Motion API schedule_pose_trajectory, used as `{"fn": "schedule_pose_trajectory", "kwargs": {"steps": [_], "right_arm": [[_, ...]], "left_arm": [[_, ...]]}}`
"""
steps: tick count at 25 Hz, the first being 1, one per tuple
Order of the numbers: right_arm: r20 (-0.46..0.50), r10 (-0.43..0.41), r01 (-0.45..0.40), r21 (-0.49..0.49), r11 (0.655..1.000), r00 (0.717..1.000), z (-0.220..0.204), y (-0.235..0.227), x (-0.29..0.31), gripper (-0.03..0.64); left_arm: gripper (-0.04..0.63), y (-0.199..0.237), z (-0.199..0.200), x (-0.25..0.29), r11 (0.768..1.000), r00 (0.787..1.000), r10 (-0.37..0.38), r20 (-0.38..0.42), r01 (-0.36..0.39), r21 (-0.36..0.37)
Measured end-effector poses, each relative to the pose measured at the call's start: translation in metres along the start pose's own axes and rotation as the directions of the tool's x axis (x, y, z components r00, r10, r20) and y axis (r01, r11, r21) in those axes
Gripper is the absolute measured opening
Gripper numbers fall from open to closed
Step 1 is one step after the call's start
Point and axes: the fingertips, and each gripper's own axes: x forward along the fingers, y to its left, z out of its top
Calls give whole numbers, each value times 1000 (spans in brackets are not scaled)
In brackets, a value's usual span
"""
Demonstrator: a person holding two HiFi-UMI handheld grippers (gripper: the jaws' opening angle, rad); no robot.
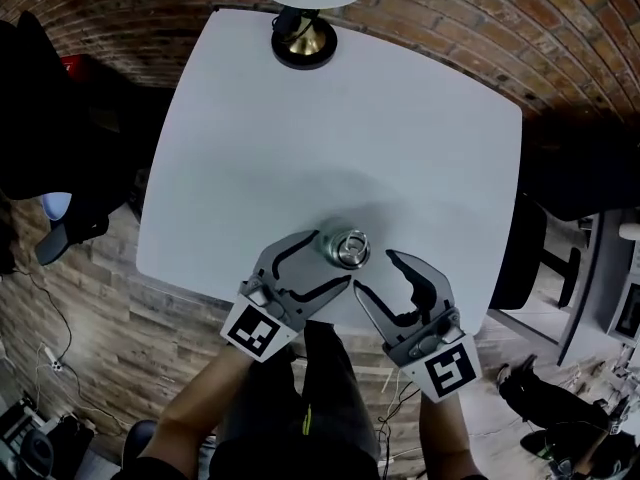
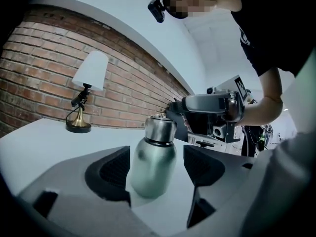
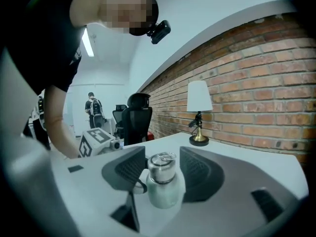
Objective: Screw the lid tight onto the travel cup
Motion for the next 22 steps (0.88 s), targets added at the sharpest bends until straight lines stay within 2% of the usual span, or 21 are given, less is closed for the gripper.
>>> {"fn": "schedule_pose_trajectory", "kwargs": {"steps": [4,9,16,22], "right_arm": [[-11,67,-67,-22,997,998,-13,-2,9,249],[-6,160,-160,15,987,987,-21,-7,19,268],[-8,269,-270,0,963,963,-28,-3,33,270],[-62,335,-337,-35,941,940,-37,3,40,270]], "left_arm": [[339,4,-4,12,1000,1000,-10,8,10,11],[342,2,-5,24,999,999,-33,18,33,29],[344,-1,-5,30,997,999,-47,14,46,54],[344,0,-8,33,996,998,-58,10,58,62]]}}
